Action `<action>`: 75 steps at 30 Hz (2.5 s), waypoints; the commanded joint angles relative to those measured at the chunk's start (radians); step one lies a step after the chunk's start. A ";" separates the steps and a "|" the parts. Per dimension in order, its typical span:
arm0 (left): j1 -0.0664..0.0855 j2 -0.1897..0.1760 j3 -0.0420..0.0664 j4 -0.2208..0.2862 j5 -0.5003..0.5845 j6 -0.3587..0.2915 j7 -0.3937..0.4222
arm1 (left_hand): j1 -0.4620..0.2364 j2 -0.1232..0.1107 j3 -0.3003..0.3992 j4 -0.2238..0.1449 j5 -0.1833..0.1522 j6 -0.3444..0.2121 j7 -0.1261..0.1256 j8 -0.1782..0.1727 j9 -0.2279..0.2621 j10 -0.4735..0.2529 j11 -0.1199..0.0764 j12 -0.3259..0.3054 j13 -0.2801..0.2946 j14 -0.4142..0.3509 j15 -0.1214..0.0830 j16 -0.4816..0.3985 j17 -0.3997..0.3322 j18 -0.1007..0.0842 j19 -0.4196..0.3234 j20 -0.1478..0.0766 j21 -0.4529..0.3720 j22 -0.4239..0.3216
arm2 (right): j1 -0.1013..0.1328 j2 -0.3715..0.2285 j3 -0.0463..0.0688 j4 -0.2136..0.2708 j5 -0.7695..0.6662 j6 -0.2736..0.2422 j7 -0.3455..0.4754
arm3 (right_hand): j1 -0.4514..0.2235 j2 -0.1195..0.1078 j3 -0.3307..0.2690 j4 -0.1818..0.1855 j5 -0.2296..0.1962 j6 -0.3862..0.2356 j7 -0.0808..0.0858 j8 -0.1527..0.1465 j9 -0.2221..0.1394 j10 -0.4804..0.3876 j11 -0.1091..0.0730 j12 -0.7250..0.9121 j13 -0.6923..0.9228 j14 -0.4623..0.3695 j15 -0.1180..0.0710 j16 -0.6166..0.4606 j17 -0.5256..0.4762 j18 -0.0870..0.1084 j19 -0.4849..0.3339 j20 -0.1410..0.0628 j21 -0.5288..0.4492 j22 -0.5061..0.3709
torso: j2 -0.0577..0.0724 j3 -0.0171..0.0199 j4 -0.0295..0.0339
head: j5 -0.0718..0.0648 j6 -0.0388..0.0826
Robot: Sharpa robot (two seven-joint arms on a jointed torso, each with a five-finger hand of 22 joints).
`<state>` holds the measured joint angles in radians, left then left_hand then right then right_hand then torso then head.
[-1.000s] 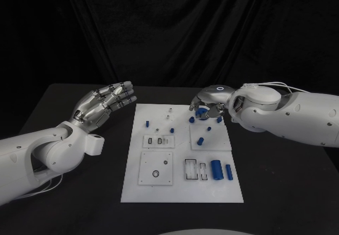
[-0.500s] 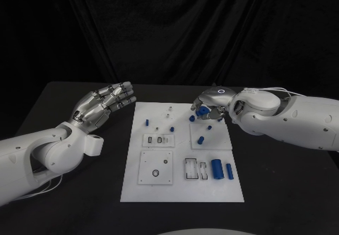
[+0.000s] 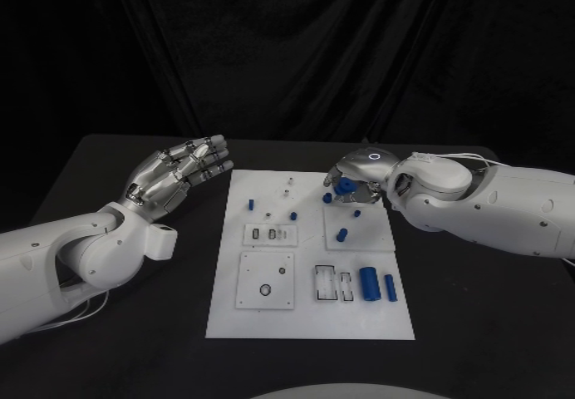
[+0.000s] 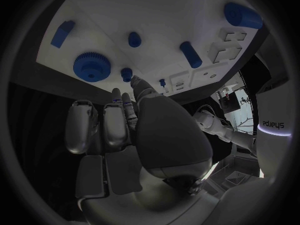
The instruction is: Assemble the parts on the task board
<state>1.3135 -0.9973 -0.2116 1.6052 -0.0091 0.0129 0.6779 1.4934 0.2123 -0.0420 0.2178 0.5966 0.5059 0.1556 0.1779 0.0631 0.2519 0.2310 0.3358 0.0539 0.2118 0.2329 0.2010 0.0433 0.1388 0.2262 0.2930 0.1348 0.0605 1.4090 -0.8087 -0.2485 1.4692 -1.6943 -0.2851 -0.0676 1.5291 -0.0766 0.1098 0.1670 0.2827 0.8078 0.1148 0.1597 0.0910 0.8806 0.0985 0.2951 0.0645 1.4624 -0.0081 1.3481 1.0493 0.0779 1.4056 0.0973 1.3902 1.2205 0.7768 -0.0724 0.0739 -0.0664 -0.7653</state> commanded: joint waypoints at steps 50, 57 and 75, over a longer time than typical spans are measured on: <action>0.001 -0.001 0.000 -0.020 0.004 0.044 0.193 | -0.008 0.000 0.051 -0.012 0.005 0.012 0.008 0.008 0.002 0.003 0.014 0.016 0.003 0.002 0.010 0.012 0.002 -0.026 0.005 0.000 -0.001 -0.003 | -0.076 0.076 0.003 -0.114 -0.015 -0.156 0.054 | 0.014 0.007 0.148 -0.018 0.046 0.267 -0.002 0.105 0.115 0.251 -0.040 -0.023 0.008 0.015 -0.012 0.003 0.013 -0.002 -0.006 -0.006 0.005 0.031 | -0.003 0.0020 -0.0016 | 0.002 -0.018; 0.001 -0.001 0.000 -0.021 0.004 0.044 0.191 | -0.009 0.000 0.058 -0.013 0.005 0.011 0.009 0.008 0.001 0.002 0.015 0.017 0.003 0.001 0.010 0.013 0.002 -0.026 0.004 0.000 -0.001 -0.004 | -0.066 0.069 0.009 -0.100 0.020 -0.217 0.078 | 0.016 0.007 0.159 -0.032 0.026 0.283 -0.005 0.125 0.152 0.308 -0.051 -0.046 0.006 0.020 -0.022 0.005 0.024 -0.005 0.000 -0.018 0.009 0.043 | -0.003 0.0022 -0.0016 | 0.007 -0.014; 0.001 0.010 0.000 -0.032 0.004 0.046 0.179 | -0.014 -0.007 0.072 -0.019 0.002 0.014 0.011 0.010 0.002 0.003 0.014 0.021 0.003 0.002 0.011 0.016 0.003 -0.027 0.005 0.000 -0.001 -0.004 | 0.012 0.238 0.018 -0.222 0.166 -0.166 0.115 | 0.032 0.031 0.184 -0.048 -0.125 0.241 0.002 0.110 0.201 0.338 -0.047 -0.115 0.005 0.015 -0.019 -0.009 0.010 -0.004 -0.007 -0.018 -0.002 0.042 | -0.005 0.0012 -0.0024 | 0.016 -0.014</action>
<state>1.3135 -0.9899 -0.2122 1.5735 -0.0073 0.0436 0.6785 1.4866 0.2055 0.0242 0.1986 0.5965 0.5110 0.1608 0.1819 0.0635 0.2542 0.2403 0.3552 0.0553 0.2166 0.2377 0.2126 0.0445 0.1233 0.2261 0.2930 0.1348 0.0579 1.4231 -0.5742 -0.2315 1.2595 -1.5613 -0.4619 0.0327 1.5606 -0.0569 0.2869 0.1179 0.1604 1.0538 0.1182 0.2707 0.2122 1.1870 0.0777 0.1806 0.0675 1.4659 -0.0225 1.3437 1.0605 0.0779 1.4009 0.0837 1.3942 1.2626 0.7726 -0.0706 0.0722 -0.0530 -0.7801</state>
